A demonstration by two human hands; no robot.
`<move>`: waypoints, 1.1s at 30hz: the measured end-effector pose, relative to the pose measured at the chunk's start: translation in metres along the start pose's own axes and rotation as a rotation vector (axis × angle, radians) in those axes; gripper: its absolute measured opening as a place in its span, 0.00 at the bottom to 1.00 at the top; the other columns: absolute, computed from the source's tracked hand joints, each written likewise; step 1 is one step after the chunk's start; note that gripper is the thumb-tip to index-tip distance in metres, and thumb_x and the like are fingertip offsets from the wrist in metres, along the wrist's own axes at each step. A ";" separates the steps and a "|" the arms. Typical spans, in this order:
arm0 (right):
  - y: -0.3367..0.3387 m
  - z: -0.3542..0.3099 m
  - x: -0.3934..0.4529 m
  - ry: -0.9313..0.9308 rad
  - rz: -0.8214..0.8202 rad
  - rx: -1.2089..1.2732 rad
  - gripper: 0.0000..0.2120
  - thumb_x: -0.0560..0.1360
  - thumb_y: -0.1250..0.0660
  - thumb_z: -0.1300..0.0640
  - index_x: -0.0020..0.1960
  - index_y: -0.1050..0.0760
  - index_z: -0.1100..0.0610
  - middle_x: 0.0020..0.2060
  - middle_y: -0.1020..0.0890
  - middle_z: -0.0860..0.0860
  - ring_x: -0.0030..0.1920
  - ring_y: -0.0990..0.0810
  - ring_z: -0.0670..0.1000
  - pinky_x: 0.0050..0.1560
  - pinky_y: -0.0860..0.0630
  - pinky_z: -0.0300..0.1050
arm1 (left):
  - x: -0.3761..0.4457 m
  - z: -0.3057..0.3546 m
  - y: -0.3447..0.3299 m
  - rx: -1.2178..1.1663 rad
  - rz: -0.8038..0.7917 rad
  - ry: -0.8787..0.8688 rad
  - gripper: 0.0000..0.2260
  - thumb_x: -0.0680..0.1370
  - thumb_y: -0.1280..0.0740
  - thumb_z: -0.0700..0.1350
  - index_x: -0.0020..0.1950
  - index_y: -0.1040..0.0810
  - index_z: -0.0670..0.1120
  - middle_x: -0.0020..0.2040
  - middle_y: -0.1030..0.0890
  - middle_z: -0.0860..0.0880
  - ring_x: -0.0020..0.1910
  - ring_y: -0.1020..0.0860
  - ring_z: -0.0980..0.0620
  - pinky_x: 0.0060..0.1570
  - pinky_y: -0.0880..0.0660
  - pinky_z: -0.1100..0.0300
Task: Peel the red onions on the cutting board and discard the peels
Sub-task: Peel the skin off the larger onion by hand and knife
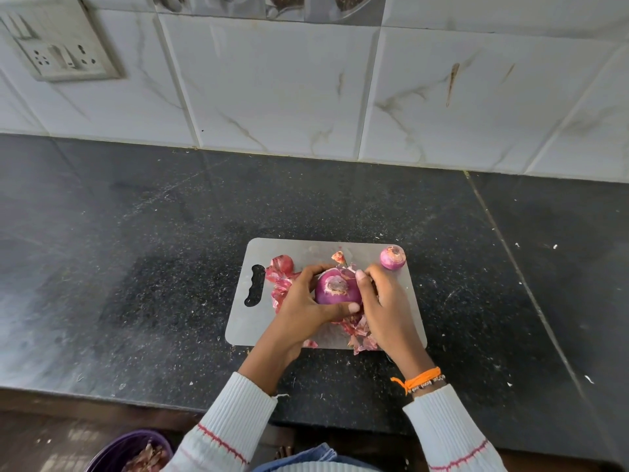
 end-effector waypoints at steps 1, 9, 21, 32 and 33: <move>0.000 0.000 0.000 0.050 0.007 -0.024 0.14 0.80 0.44 0.55 0.37 0.38 0.47 0.31 0.32 0.43 0.32 0.33 0.41 0.33 0.36 0.33 | 0.000 -0.001 -0.001 -0.034 -0.002 0.016 0.29 0.62 0.23 0.39 0.60 0.28 0.47 0.53 0.23 0.49 0.52 0.21 0.50 0.53 0.21 0.53; -0.005 0.001 -0.003 0.143 0.114 -0.028 0.10 0.80 0.42 0.59 0.40 0.35 0.54 0.31 0.33 0.42 0.31 0.34 0.42 0.33 0.36 0.32 | 0.000 -0.002 -0.006 -0.132 0.029 0.073 0.15 0.74 0.32 0.46 0.59 0.27 0.47 0.54 0.22 0.47 0.51 0.21 0.52 0.49 0.21 0.60; -0.005 0.018 0.000 -0.026 0.178 -0.154 0.10 0.79 0.41 0.58 0.39 0.33 0.59 0.31 0.29 0.52 0.31 0.33 0.50 0.30 0.40 0.44 | -0.003 0.006 -0.004 -0.372 0.010 0.131 0.23 0.71 0.32 0.45 0.63 0.33 0.42 0.55 0.25 0.46 0.46 0.21 0.53 0.38 0.21 0.64; 0.002 0.016 0.002 -0.088 0.127 -0.003 0.05 0.74 0.32 0.62 0.49 0.24 0.57 0.42 0.20 0.48 0.44 0.20 0.47 0.44 0.25 0.37 | -0.001 0.004 0.007 -0.242 0.004 0.019 0.21 0.67 0.29 0.40 0.60 0.27 0.47 0.55 0.23 0.45 0.50 0.20 0.51 0.43 0.21 0.62; 0.003 0.010 0.001 -0.058 0.127 0.032 0.05 0.74 0.33 0.62 0.50 0.23 0.56 0.44 0.20 0.48 0.46 0.20 0.46 0.45 0.25 0.35 | -0.002 0.002 0.006 -0.212 -0.002 0.009 0.20 0.70 0.30 0.40 0.61 0.27 0.47 0.55 0.23 0.46 0.50 0.20 0.52 0.44 0.21 0.62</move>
Point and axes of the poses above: each hand's wrist, its own x-axis towards the middle knuckle, its own y-axis out of the back of the hand, z = x × y, the point moved 1 cm from there along x, towards the middle knuckle
